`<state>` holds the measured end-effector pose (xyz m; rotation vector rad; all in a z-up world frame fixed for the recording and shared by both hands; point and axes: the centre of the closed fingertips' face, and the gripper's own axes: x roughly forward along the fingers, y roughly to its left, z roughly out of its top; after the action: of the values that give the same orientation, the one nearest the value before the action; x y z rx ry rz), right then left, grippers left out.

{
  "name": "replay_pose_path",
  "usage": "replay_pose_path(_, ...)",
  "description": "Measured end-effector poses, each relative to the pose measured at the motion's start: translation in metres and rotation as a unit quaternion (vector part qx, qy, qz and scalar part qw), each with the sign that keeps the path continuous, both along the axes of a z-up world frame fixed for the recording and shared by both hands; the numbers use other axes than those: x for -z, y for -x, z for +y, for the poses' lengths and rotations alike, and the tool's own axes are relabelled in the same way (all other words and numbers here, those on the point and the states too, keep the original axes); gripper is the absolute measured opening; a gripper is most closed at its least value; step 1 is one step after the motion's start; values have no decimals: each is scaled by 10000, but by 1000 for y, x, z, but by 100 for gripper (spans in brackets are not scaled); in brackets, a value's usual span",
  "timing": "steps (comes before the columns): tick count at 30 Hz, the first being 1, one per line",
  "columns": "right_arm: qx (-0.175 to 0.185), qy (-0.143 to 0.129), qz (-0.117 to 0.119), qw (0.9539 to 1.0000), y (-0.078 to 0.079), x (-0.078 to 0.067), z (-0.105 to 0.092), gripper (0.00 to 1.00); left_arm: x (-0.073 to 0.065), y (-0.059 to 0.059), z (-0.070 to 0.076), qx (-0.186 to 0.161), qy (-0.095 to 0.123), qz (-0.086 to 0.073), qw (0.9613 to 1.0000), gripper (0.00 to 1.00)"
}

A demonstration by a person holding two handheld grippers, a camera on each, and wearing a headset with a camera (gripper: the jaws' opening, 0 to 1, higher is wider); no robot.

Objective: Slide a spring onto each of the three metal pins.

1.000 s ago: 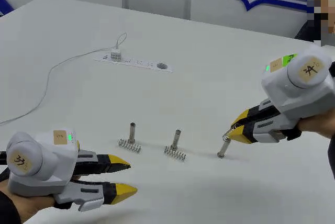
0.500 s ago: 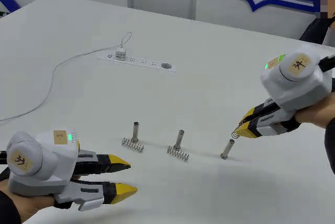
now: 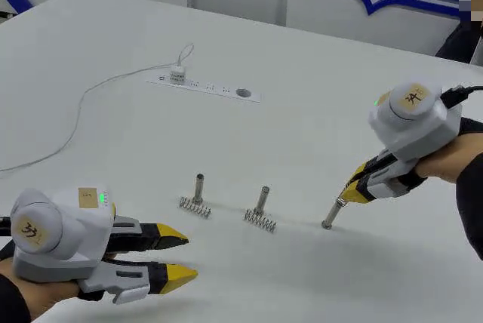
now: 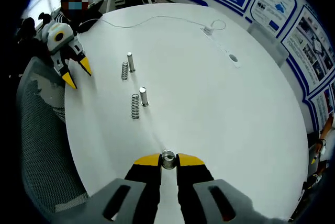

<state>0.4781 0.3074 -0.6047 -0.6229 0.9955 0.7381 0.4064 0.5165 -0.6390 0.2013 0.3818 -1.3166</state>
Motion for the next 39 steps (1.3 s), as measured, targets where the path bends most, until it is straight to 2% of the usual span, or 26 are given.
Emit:
replay_pose_path(11, 30, 39, 121, 9999, -3, 12, -2, 12, 2, -1, 3, -9, -32, 13, 10000, 28)
replay_pose_path(20, 32, 141, 346, 9993, -5, 36, -1, 12, 3, 0, 4, -37, -71, 42, 10000, 28)
replay_pose_path(34, 112, 224, 528, 9983, -10, 64, -5, 12, 6, 0, 4, -93, -71, 80, 9999, 28)
replay_pose_path(39, 123, 210, 518, 9984, -10, 64, -5, 13, 6, 0, 4, -104, -68, 85, 9999, 28)
